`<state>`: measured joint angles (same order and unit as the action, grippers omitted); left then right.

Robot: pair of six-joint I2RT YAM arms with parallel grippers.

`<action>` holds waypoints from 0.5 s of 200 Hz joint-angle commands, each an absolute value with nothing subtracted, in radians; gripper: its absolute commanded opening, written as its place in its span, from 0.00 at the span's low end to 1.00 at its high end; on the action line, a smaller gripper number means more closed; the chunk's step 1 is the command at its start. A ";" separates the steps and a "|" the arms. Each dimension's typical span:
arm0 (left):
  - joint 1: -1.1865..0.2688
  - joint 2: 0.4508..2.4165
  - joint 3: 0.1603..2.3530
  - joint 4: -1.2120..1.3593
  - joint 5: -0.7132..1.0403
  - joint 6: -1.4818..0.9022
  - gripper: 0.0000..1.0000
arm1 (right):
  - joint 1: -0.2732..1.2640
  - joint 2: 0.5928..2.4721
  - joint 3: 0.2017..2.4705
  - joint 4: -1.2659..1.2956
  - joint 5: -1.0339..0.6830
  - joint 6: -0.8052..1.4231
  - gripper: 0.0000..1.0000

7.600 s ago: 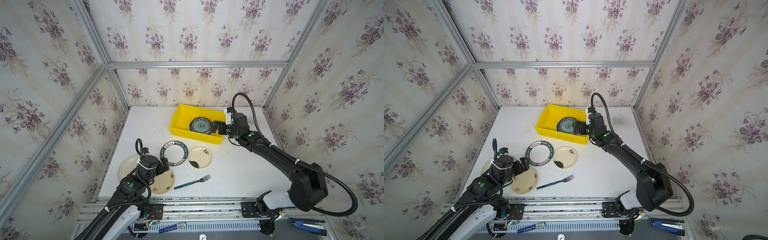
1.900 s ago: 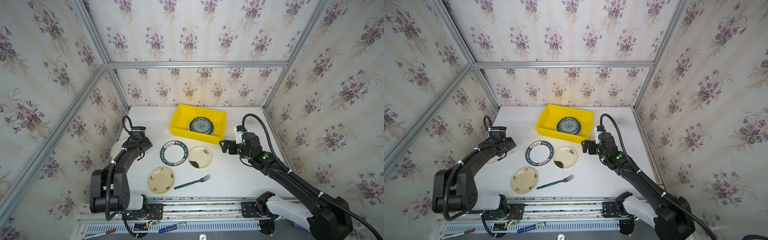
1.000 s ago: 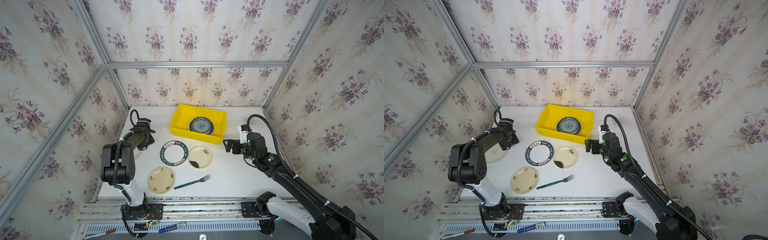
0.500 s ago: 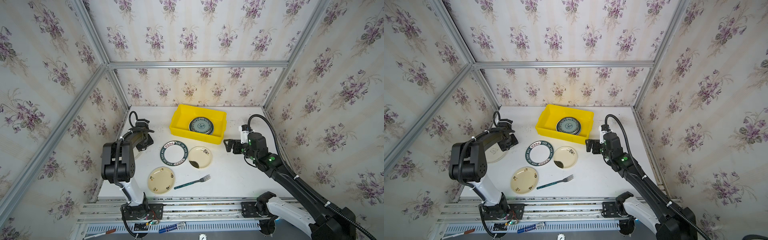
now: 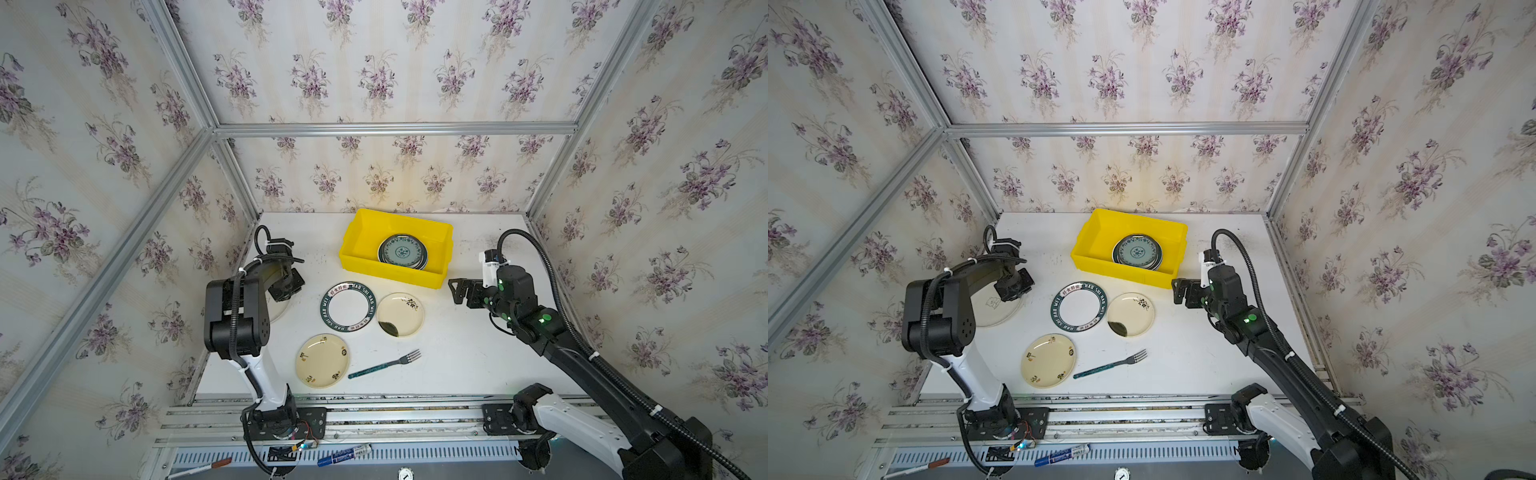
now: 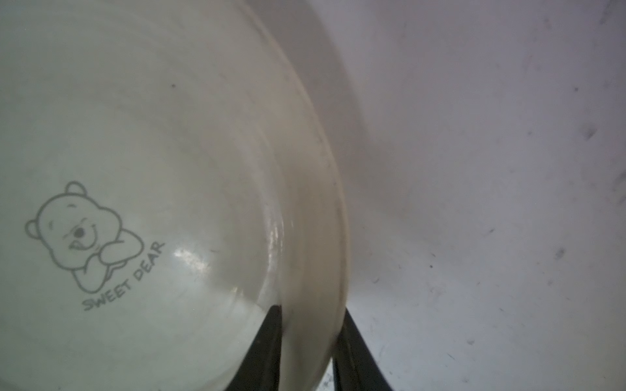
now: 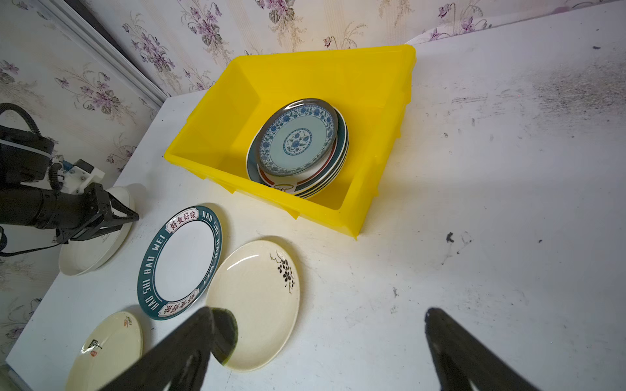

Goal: Place the plates into the plastic bin on the countertop
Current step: 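Slide the left gripper onto the 'SWEET BEAR' plate rim and close it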

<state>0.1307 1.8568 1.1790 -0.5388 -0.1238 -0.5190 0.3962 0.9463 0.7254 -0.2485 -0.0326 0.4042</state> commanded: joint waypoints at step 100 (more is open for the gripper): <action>0.114 1.811 1.148 -0.545 -0.079 -0.518 0.00 | 0.394 0.936 0.730 -0.245 -0.035 0.426 0.99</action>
<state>0.1230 1.8290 1.1610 -0.5190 -0.1310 -0.5072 0.3950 0.9382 0.7250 -0.2489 -0.0322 0.4137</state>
